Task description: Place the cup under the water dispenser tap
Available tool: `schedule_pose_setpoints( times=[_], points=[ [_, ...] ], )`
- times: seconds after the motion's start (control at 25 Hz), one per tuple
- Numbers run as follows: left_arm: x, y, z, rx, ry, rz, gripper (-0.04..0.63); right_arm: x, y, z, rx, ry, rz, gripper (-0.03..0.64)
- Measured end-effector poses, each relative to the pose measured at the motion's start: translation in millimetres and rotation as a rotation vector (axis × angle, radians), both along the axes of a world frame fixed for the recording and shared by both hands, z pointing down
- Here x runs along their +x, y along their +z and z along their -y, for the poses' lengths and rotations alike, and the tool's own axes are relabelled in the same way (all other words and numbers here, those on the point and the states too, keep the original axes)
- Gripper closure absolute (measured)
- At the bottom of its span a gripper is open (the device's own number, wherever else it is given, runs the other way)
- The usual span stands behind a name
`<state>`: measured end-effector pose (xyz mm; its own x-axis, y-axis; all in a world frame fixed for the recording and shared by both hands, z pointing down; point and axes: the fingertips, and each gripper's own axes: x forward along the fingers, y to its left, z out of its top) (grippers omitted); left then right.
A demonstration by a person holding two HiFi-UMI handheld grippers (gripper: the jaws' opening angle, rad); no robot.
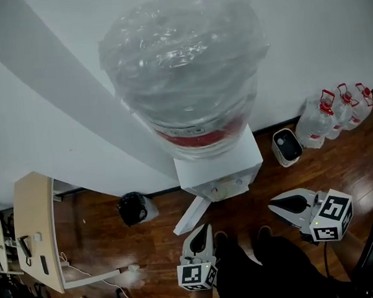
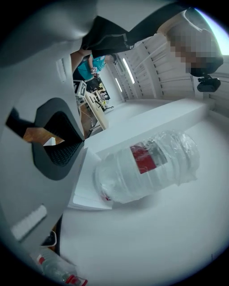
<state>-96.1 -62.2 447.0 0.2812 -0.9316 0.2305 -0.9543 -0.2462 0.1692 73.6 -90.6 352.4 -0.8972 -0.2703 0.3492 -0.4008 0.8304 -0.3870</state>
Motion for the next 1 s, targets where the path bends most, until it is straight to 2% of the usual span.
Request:
schedule_pose_setpoints(
  times=[0.24, 0.48, 0.64, 0.88, 1.0],
  points=[
    [-1, -70, -10, 0.028, 0.080, -0.002, 0.502, -11, -27, -10, 0.013, 0.051, 0.091, 0.617],
    [-10, -128, -3, 0.093, 0.176, -0.028, 0.535, -25, -47, 0, 0.063, 0.127, 0.119, 0.617],
    [-7, -144, 6, 0.110, 0.261, -0.081, 0.572, -23, -53, 7, 0.084, 0.211, 0.121, 0.617],
    [-3, -157, 4, 0.164, 0.372, -0.065, 0.595, -30, -60, 4, 0.102, 0.279, 0.116, 0.617],
    [-4, -159, 6, 0.164, 0.411, -0.092, 0.595, -31, -59, 5, 0.105, 0.292, 0.102, 0.617]
  ],
)
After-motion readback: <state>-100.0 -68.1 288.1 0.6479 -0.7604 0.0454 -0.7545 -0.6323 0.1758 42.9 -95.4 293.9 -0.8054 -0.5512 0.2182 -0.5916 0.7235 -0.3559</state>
